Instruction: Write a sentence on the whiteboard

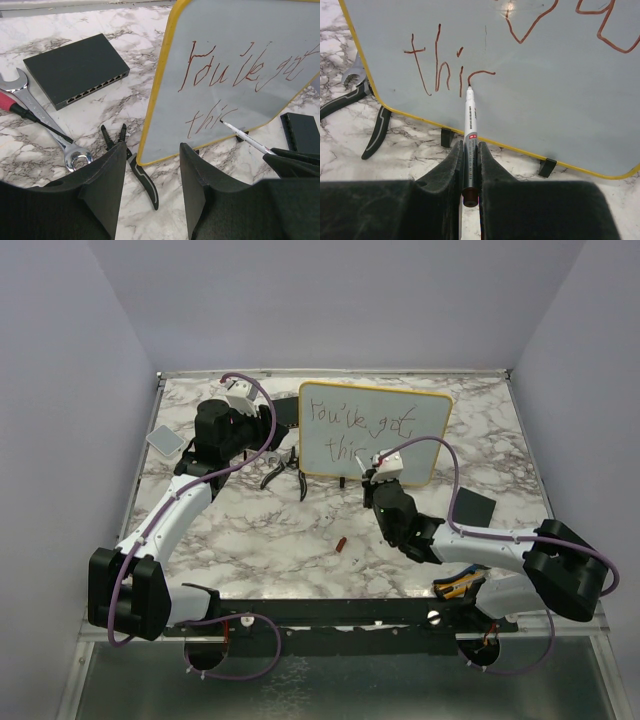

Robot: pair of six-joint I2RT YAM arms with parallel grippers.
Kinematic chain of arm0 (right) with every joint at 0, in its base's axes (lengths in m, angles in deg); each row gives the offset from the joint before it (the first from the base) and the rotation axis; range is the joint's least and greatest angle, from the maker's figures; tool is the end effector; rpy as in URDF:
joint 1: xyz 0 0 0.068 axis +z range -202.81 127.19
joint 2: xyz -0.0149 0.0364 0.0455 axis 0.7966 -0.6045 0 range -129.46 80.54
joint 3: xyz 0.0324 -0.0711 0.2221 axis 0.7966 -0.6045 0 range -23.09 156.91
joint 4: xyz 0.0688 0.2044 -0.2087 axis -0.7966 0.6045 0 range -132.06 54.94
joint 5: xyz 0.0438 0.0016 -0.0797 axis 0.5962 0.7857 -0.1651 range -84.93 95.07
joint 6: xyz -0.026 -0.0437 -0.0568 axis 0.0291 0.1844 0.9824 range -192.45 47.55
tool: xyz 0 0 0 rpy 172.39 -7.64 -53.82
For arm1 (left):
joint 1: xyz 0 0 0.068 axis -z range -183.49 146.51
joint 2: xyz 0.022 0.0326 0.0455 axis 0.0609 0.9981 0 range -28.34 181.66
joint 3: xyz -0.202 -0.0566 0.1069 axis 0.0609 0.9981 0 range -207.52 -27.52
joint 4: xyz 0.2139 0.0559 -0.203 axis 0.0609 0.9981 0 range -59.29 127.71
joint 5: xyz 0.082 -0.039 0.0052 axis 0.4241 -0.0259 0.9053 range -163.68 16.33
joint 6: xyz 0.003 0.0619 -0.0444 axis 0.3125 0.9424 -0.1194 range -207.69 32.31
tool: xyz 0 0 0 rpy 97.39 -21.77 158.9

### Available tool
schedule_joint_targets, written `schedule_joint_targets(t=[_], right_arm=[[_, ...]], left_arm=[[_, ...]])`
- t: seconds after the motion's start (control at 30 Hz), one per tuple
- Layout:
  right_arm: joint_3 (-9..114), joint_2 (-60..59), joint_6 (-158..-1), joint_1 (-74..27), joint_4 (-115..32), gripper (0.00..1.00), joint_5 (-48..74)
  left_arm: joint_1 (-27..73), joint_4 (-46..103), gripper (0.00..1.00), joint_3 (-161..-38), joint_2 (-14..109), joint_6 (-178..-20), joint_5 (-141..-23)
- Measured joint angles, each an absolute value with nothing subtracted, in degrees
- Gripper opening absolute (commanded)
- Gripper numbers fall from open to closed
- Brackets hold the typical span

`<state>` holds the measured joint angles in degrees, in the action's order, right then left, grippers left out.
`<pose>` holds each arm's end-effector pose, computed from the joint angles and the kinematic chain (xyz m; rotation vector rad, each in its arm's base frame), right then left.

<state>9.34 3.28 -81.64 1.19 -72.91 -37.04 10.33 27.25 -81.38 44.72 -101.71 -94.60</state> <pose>0.2313 0.2445 0.1447 -0.1728 1.7445 0.1372 0.3571 -0.1116 0.2550 0.2572 1.8629 -0.6732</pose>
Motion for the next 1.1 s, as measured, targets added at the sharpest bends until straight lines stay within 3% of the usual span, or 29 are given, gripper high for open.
schedule_joint_targets(t=[1.1], right_arm=[[8.70, 2.13, -88.68, 1.19, -63.62, 0.01, -40.06]], left_arm=[[10.33, 27.25, 0.48, -81.38, 44.72, -101.74, -94.60]])
